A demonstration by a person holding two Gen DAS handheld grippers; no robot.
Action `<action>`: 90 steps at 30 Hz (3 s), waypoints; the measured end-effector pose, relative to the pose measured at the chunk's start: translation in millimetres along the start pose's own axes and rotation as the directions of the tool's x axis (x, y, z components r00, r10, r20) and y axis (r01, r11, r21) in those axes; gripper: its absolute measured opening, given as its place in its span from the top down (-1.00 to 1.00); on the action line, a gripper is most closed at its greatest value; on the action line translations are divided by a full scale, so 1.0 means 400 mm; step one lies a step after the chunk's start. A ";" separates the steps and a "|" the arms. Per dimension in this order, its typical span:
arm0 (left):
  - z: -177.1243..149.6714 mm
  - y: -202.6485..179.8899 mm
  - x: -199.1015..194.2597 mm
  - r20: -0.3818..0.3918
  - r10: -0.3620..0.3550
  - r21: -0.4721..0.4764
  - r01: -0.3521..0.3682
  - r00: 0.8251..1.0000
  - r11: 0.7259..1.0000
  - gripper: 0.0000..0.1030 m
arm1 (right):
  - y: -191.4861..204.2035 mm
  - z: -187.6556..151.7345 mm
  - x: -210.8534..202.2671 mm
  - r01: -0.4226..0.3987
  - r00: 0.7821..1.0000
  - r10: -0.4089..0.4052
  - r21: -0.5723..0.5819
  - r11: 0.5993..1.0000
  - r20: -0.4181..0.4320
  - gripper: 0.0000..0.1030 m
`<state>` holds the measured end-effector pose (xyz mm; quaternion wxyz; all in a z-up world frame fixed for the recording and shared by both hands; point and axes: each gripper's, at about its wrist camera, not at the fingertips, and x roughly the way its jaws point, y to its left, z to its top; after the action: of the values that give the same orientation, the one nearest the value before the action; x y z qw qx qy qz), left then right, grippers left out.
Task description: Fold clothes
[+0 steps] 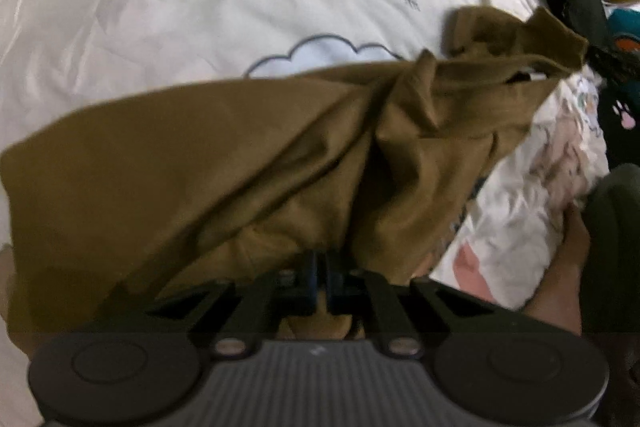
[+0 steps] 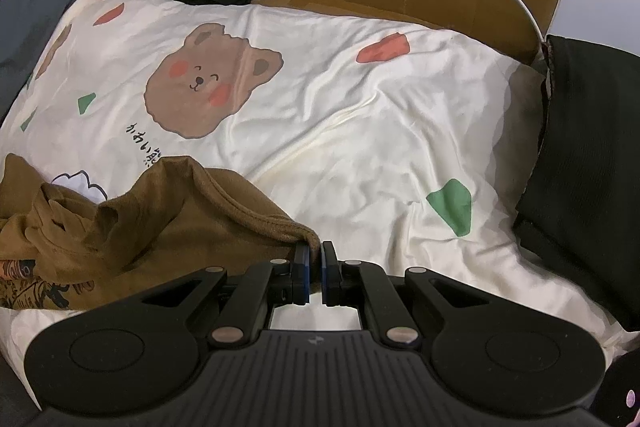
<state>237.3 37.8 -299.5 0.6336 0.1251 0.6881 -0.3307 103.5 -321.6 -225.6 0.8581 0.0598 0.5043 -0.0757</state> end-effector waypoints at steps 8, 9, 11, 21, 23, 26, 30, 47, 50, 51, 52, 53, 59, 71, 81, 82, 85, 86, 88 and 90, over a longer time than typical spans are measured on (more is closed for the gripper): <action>-0.027 -0.003 -0.002 -0.014 -0.021 -0.031 0.020 1.000 0.999 0.91 | 0.001 -0.010 0.004 -0.002 1.000 0.002 0.005 1.000 -0.003 0.90; -0.029 -0.001 0.000 -0.014 -0.022 -0.035 0.022 1.000 0.999 0.91 | 0.000 -0.012 0.004 -0.003 1.000 0.003 0.007 1.000 -0.003 0.90; -0.033 0.001 0.009 -0.019 -0.026 -0.041 0.025 0.999 0.999 0.91 | 0.000 -0.014 0.002 -0.004 1.000 0.004 0.009 1.000 -0.003 0.90; -0.044 -0.031 -0.023 -0.071 -0.048 0.033 0.051 0.996 0.998 0.89 | -0.003 -0.017 0.015 -0.002 1.000 0.002 0.005 1.000 -0.017 0.90; -0.043 -0.018 -0.057 -0.054 -0.030 0.038 0.032 0.998 0.999 0.89 | -0.004 -0.017 0.018 -0.003 1.000 0.003 0.006 1.000 -0.017 0.90; -0.036 0.008 -0.104 -0.016 0.010 0.037 -0.009 1.000 0.999 0.88 | -0.004 -0.018 0.022 -0.004 1.000 0.004 0.009 1.000 -0.016 0.90; -0.007 0.029 -0.124 0.042 0.074 0.064 -0.077 0.996 0.995 0.85 | -0.005 -0.023 0.027 -0.004 1.000 0.004 0.011 1.000 -0.017 0.90; 0.036 -0.011 0.002 -0.034 0.147 0.165 -0.140 0.989 0.976 0.82 | 0.002 -0.023 0.039 0.014 0.999 -0.014 -0.013 1.000 -0.039 0.90; 0.016 -0.025 -0.004 -0.050 0.114 0.176 -0.103 0.992 0.979 0.86 | 0.004 -0.024 0.042 0.017 0.999 -0.018 -0.017 1.000 -0.039 0.90; 0.007 -0.031 -0.006 -0.057 0.098 0.178 -0.087 0.994 0.980 0.86 | 0.005 -0.024 0.043 0.018 0.999 -0.019 -0.017 1.000 -0.038 0.90; 0.002 -0.037 -0.006 -0.061 0.090 0.181 -0.077 0.994 0.980 0.86 | 0.006 -0.023 0.042 0.018 0.999 -0.019 -0.015 1.000 -0.037 0.90; -0.002 -0.046 -0.007 -0.061 0.083 0.188 -0.071 0.995 0.980 0.87 | 0.006 -0.022 0.041 0.018 0.999 -0.018 -0.013 1.000 -0.034 0.90; -0.028 -0.136 -0.018 -0.059 0.036 0.267 -0.019 0.998 0.964 0.87 | 0.012 -0.022 0.033 0.013 1.000 -0.013 -0.023 1.000 -0.025 0.90; -0.066 -0.268 -0.014 -0.134 0.028 0.386 0.026 0.991 0.922 0.81 | 0.012 -0.019 0.022 -0.002 1.000 0.002 -0.018 1.000 -0.008 0.90; -0.032 -0.253 -0.070 -0.113 0.057 0.365 -0.012 0.992 0.931 0.74 | 0.005 -0.029 0.028 -0.012 1.000 0.012 0.001 1.000 -0.008 0.90; -0.026 -0.251 -0.071 -0.115 0.063 0.367 -0.017 0.991 0.930 0.74 | 0.004 -0.029 0.029 -0.012 1.000 0.012 0.002 1.000 -0.009 0.90; -0.013 -0.242 -0.070 -0.117 0.070 0.362 -0.023 0.991 0.932 0.74 | 0.003 -0.030 0.030 -0.016 1.000 0.016 0.008 1.000 -0.011 0.90; -0.009 -0.239 -0.070 -0.117 0.072 0.361 -0.025 0.990 0.932 0.74 | 0.002 -0.030 0.031 -0.017 1.000 0.017 0.007 1.000 -0.012 0.90; 0.004 -0.228 -0.078 -0.111 0.071 0.348 -0.028 0.991 0.937 0.74 | 0.001 -0.030 0.032 -0.017 1.000 0.017 0.007 1.000 -0.013 0.90; 0.018 -0.209 -0.081 -0.102 0.063 0.321 -0.027 0.993 0.947 0.74 | 0.001 -0.030 0.034 -0.017 1.000 0.017 0.008 1.000 -0.015 0.90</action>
<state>198.8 -21.5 -243.7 0.5732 0.2597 0.6568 -0.4155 99.8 -320.0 -243.4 0.8547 0.0679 0.5099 -0.0699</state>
